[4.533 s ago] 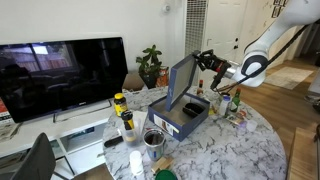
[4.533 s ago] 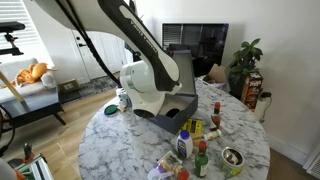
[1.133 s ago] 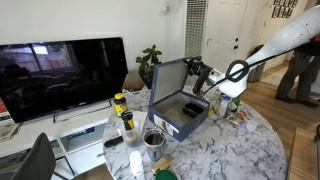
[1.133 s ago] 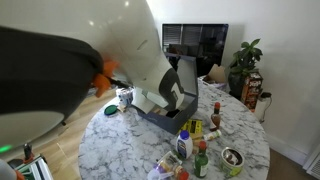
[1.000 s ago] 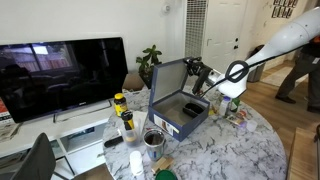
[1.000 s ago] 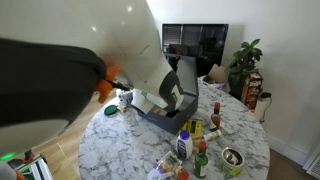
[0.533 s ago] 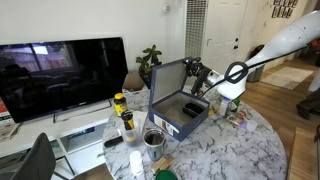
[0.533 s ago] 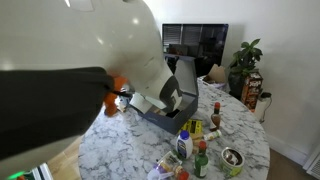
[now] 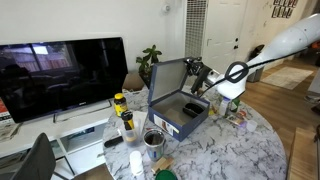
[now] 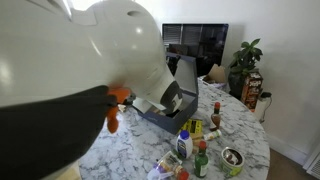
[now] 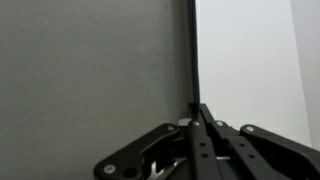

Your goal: Put the lid on the blue box

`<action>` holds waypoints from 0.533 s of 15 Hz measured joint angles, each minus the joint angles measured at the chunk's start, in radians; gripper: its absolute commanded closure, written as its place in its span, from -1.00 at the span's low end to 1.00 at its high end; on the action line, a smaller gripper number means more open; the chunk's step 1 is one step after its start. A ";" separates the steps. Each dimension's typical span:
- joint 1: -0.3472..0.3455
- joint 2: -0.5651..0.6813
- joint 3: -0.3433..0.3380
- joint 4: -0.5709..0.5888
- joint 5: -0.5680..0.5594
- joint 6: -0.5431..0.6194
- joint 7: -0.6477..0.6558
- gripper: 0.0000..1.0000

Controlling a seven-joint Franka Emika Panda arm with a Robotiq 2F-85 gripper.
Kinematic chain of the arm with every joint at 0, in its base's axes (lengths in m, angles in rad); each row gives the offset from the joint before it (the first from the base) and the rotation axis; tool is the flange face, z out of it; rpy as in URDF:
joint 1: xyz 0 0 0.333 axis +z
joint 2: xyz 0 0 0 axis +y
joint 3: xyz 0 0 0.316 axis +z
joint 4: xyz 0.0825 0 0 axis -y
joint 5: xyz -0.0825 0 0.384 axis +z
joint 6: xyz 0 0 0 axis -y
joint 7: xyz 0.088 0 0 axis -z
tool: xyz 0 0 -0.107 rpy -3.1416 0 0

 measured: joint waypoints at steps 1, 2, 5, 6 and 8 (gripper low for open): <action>-0.002 0.006 0.002 0.000 0.000 0.000 -0.001 0.99; -0.002 0.012 0.003 0.000 0.000 0.000 -0.003 0.99; -0.002 0.026 0.007 0.000 0.000 0.000 -0.022 0.99; -0.003 0.028 0.007 0.000 0.000 0.000 -0.029 0.99; -0.004 0.029 0.008 0.000 0.000 0.004 -0.036 0.99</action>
